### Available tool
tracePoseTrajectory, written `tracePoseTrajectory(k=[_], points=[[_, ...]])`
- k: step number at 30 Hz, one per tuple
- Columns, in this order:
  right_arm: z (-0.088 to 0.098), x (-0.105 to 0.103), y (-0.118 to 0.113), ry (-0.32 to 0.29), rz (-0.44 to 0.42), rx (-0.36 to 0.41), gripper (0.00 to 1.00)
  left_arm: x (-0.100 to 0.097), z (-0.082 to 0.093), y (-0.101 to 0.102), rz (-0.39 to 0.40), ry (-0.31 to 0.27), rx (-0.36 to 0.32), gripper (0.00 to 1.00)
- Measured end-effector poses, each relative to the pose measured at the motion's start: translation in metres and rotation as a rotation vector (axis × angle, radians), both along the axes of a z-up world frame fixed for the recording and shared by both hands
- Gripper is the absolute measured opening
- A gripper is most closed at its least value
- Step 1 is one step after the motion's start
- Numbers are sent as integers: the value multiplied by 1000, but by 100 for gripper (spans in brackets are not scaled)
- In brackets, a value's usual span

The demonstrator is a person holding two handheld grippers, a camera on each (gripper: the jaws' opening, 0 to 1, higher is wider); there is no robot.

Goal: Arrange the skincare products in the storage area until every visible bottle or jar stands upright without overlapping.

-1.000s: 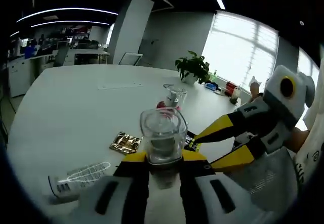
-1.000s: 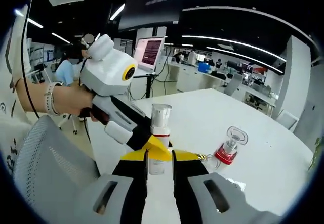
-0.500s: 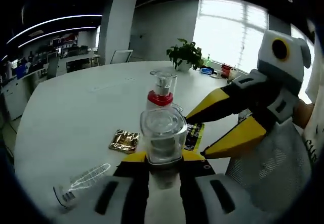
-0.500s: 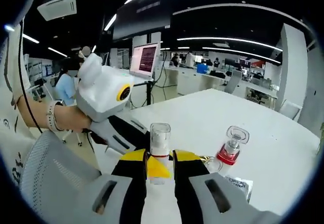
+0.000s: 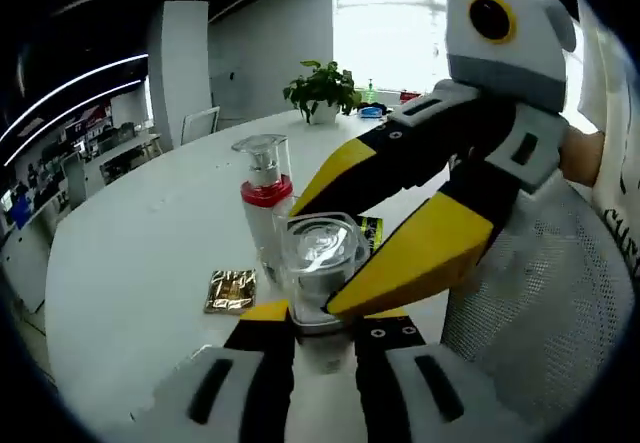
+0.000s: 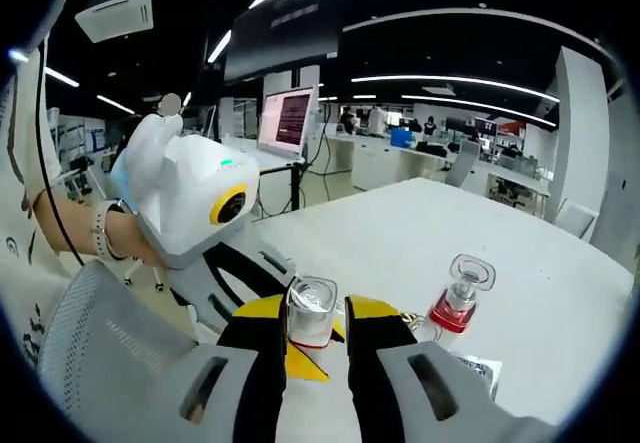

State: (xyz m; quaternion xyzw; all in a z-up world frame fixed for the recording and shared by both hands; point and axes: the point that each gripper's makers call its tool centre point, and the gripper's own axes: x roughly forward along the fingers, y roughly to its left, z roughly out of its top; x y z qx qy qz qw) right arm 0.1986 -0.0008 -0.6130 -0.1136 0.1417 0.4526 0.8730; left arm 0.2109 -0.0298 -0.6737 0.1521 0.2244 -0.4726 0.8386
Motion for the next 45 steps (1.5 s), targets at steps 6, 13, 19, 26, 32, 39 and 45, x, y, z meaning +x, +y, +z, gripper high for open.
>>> tracePoseTrajectory(k=[6, 13, 19, 26, 32, 39, 45], points=[[-3, -2, 3, -3, 21, 0, 21, -8, -1, -6, -72, -3, 6, 16], [-8, -3, 2, -16, 71, -6, 22, -18, -6, -12, -174, 40, -38, 16], [-11, -8, 2, -7, 138, 44, 23, -28, -5, -16, -280, 49, -75, 16], [-19, -8, 3, 21, 166, 49, 23, -35, -14, -18, -365, 51, -35, 17], [-24, -6, 1, 43, 151, 44, 23, -32, -17, -21, -362, 42, -45, 17], [-29, 1, 0, 72, 119, 61, 22, -24, -22, -21, -328, 25, -51, 19], [-32, 11, -2, 70, 80, 41, 22, -12, -28, -15, -247, 32, -68, 26]])
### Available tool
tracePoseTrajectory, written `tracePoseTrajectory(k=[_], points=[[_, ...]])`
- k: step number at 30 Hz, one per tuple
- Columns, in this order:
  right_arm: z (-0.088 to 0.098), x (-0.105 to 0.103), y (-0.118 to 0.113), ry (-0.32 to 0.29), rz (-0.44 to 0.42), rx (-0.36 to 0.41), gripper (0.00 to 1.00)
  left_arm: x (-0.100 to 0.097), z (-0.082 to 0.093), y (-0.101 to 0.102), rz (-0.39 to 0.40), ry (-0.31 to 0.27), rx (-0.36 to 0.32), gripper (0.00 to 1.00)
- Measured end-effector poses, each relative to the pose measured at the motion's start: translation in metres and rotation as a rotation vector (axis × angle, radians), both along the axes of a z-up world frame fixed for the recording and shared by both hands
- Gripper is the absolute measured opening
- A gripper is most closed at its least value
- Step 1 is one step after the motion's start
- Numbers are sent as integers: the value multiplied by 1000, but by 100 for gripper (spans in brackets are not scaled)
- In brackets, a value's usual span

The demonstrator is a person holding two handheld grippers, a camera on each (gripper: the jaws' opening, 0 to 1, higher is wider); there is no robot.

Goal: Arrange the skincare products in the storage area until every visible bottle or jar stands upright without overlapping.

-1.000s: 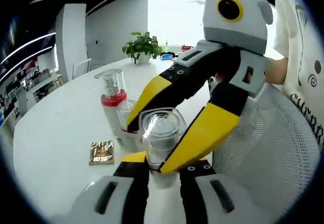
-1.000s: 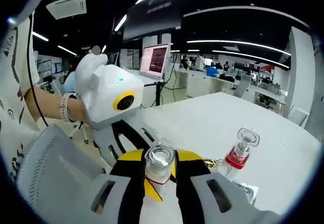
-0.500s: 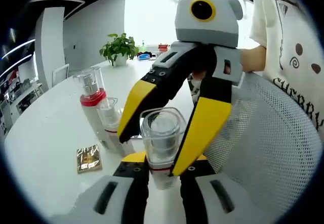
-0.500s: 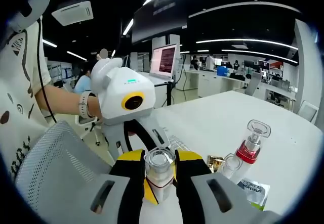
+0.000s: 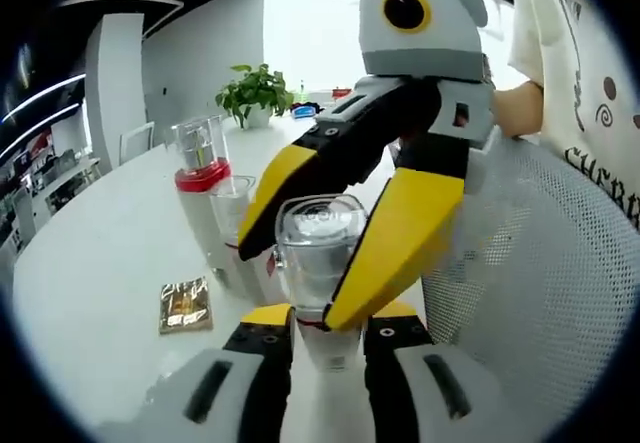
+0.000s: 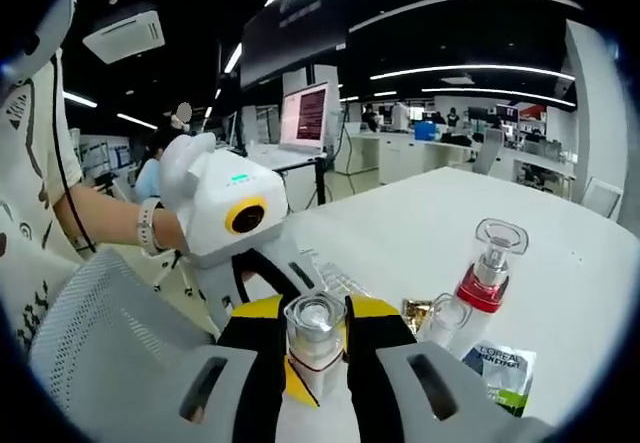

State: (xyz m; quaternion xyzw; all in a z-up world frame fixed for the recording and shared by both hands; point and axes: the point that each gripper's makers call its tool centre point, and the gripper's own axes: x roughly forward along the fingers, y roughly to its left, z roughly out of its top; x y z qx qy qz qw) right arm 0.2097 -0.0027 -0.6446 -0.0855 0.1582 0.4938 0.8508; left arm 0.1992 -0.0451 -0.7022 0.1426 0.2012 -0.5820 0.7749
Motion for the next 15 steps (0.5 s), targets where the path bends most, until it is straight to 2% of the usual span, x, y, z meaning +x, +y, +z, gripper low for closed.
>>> tracePoseTrajectory(k=[3, 7, 13, 15], points=[[-1, 3, 0, 0, -15, 11, 22, 5, 1, 4, 31, -16, -7, 26], [-6, 8, -1, -22, -37, -18, 22, 7, -1, 6, 45, -12, -13, 24], [-11, 14, -2, -4, -69, 4, 22, 17, -5, 9, 77, -20, -18, 19], [-11, 15, -2, -3, -74, 3, 22, 17, -7, 9, 79, -4, -27, 18]])
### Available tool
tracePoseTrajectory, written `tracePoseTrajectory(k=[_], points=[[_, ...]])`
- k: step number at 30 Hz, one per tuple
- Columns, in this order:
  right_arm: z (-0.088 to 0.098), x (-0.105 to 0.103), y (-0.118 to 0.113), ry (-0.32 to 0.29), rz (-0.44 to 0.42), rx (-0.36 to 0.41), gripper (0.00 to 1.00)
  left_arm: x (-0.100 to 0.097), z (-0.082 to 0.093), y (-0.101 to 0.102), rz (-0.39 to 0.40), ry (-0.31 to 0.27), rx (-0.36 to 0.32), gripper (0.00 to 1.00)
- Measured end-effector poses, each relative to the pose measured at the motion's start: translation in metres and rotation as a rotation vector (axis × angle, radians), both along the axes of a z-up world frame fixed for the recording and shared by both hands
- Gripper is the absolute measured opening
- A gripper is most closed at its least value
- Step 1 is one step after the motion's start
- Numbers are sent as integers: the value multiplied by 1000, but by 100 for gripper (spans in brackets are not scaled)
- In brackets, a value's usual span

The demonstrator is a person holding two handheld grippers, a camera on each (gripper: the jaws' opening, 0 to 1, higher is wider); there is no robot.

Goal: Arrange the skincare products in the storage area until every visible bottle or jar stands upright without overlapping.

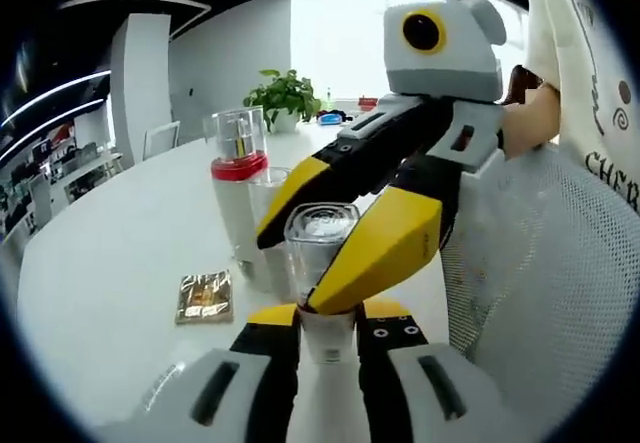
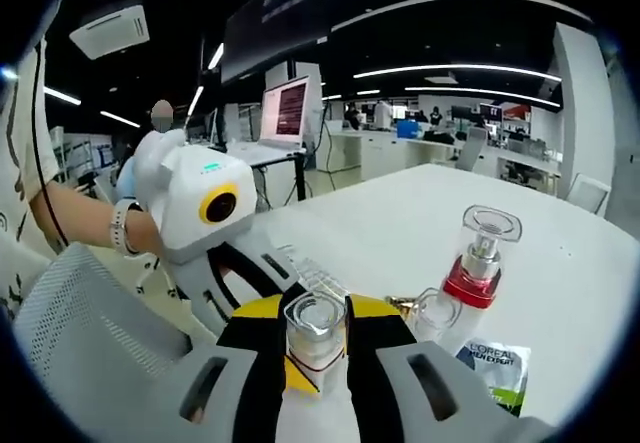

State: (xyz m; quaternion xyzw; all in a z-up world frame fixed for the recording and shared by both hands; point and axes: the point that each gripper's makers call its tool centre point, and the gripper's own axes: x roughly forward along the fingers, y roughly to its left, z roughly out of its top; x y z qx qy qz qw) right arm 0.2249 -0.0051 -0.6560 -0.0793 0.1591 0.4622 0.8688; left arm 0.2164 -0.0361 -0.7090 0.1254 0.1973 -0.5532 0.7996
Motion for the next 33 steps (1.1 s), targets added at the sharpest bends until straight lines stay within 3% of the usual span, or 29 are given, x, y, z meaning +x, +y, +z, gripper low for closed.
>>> tracePoseTrajectory(k=[15, 22, 26, 33], points=[[-2, 0, 2, -51, 3, -53, 23, 1, -2, 1, -2, -3, -38, 17], [-3, -3, -2, -56, 5, -72, 27, 3, -2, 2, 2, -26, -31, 18], [3, -4, -4, -64, 2, -70, 27, 1, -8, 3, -11, -44, 9, 24], [11, -15, -11, -89, 18, -87, 26, 6, -9, 10, 30, -37, 16, 25]])
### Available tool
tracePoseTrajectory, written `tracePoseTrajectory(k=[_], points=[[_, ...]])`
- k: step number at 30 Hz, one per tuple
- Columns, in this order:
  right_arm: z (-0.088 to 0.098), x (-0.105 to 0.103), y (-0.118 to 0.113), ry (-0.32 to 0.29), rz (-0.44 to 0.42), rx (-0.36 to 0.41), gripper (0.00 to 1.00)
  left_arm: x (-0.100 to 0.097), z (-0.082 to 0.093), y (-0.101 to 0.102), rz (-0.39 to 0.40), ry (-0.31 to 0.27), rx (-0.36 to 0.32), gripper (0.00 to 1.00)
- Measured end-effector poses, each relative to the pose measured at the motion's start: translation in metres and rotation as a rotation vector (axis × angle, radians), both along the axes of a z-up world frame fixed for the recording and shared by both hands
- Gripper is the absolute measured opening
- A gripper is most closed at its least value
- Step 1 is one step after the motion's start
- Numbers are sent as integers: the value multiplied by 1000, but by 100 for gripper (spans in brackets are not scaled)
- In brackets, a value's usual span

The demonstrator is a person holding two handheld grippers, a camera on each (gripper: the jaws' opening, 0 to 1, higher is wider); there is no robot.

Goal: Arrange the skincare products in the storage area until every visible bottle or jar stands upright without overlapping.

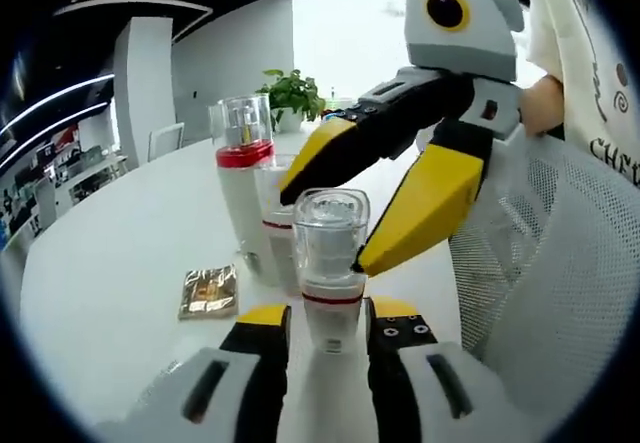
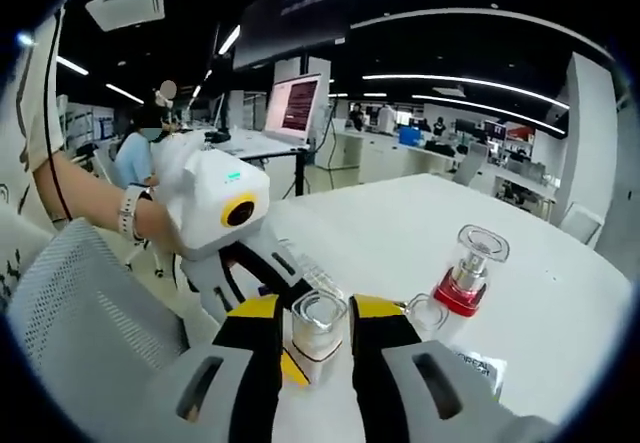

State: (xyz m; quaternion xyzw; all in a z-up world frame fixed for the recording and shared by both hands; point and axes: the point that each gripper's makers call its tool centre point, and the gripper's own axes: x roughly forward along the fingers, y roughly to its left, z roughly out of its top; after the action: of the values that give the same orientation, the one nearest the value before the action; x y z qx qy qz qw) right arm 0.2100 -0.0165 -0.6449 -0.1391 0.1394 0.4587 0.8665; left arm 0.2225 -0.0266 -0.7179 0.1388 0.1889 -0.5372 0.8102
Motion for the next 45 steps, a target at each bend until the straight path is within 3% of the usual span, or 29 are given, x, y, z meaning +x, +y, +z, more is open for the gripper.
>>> tracePoseTrajectory(k=[10, 25, 35, 45], points=[[0, -11, -29, -3, -24, -43, 25, 1, -2, 9, 38, 4, 28, 23], [-6, -4, -33, 19, -26, -58, 23, 3, -5, 24, 129, 43, 53, 11], [-13, 14, -47, 18, -61, -81, 21, 8, -8, 19, 142, 58, 65, 9], [-19, 18, -55, 35, -87, -91, 21, 18, -8, 15, 173, 74, 67, 9]])
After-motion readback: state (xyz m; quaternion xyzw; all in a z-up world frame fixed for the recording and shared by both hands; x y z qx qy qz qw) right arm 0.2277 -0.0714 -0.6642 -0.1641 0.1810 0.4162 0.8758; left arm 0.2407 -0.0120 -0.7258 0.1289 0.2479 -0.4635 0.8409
